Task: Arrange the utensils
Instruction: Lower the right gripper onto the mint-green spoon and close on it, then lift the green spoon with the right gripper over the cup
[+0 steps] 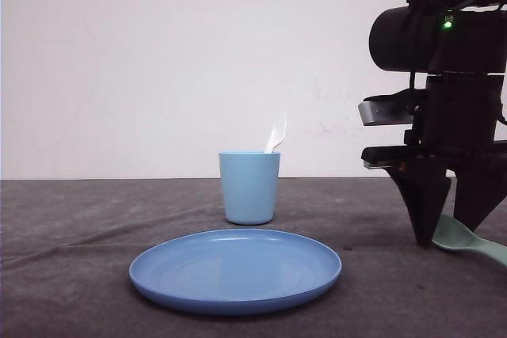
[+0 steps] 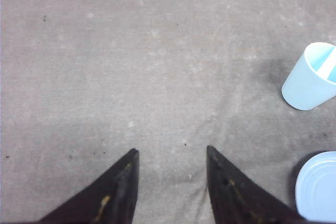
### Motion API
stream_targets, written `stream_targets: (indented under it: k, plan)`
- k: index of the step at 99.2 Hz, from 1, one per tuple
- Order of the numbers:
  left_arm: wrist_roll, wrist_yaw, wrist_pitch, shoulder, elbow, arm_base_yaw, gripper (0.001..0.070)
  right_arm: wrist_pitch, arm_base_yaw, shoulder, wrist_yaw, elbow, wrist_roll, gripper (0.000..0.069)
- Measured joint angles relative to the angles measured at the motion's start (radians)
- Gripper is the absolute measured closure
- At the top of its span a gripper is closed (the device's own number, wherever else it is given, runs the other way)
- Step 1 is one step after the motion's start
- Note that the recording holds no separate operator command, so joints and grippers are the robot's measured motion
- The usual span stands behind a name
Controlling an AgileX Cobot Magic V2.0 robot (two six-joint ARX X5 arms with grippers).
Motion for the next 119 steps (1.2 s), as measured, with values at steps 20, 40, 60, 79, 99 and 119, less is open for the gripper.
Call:
stream_targets:
  k: [20, 40, 60, 79, 99, 119]
  plan:
    - [0.0, 0.0, 0.0, 0.0, 0.0, 0.0, 0.048, 0.0, 0.0, 0.0, 0.0, 0.0, 0.002, 0.0534]
    - [0.0, 0.0, 0.0, 0.0, 0.0, 0.0, 0.048, 0.0, 0.002, 0.0, 0.0, 0.0, 0.002, 0.0632]
    - [0.0, 0.0, 0.0, 0.0, 0.0, 0.0, 0.048, 0.003, 0.009, -0.017, -0.012, 0.0, 0.002, 0.0632]
    - [0.0, 0.0, 0.0, 0.0, 0.0, 0.0, 0.048, 0.135, 0.052, -0.156, -0.079, 0.052, -0.002, 0.0632]
    - [0.0, 0.0, 0.003, 0.0, 0.0, 0.0, 0.048, 0.417, 0.093, -0.248, -0.139, 0.087, -0.032, 0.0633]
    - [0.0, 0.0, 0.004, 0.0, 0.0, 0.0, 0.048, 0.7, 0.122, -0.224, -0.164, 0.087, -0.082, 0.0633]
